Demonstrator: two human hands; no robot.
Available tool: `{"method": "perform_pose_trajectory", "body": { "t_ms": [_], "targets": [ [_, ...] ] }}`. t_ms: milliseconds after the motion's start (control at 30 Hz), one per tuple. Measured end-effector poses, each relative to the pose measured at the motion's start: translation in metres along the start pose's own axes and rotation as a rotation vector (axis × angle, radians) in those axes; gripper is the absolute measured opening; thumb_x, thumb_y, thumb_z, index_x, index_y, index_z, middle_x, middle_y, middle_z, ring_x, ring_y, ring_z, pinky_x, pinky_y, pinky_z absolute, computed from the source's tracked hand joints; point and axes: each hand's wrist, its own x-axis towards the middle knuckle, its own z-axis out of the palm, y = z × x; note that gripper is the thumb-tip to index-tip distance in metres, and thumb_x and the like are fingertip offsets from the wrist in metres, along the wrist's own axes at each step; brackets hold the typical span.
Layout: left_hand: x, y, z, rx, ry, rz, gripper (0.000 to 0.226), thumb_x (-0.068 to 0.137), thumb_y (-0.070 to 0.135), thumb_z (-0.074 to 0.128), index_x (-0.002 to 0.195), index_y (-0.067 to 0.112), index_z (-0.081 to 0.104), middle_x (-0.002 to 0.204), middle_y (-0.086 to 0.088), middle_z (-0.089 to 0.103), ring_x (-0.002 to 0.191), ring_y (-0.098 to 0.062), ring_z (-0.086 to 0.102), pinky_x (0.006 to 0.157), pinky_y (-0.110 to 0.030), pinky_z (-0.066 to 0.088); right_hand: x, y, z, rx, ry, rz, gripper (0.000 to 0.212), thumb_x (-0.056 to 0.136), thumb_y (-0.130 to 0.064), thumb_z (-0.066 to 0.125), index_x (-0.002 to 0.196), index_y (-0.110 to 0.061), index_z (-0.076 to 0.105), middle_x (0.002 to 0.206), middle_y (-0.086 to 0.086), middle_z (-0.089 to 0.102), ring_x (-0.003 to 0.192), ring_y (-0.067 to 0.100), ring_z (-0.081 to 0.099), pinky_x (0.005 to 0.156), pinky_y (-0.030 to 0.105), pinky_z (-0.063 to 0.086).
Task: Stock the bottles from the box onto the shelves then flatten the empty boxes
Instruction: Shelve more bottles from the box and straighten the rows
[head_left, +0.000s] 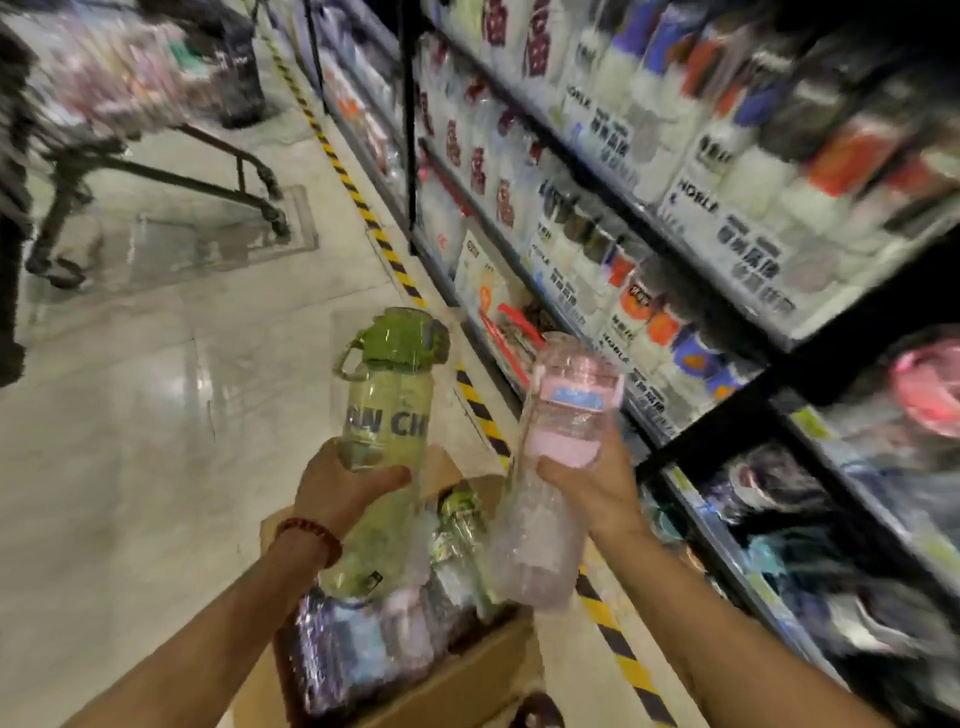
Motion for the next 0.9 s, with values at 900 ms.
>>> {"method": "perform_pose_trajectory", "body": {
  "t_ms": [900],
  "targets": [
    [-0.432, 0.244, 0.332, -0.018, -0.947, 0.729, 0.038, 0.061, 0.026, 0.086, 0.094, 0.021, 0.067, 0.09, 0.003, 0.072, 0.089, -0.015, 0.067, 0.083, -0.035, 0.054, -0.364, -0.171, -0.48, -0.004, 0.902, -0.436, 0.038, 0.066, -0.006, 0.081, 0.09, -0.027, 0.062, 0.09, -0.004, 0.07, 0.085, 0.013, 0.068, 0.077, 0.037, 0.056]
  ]
}}
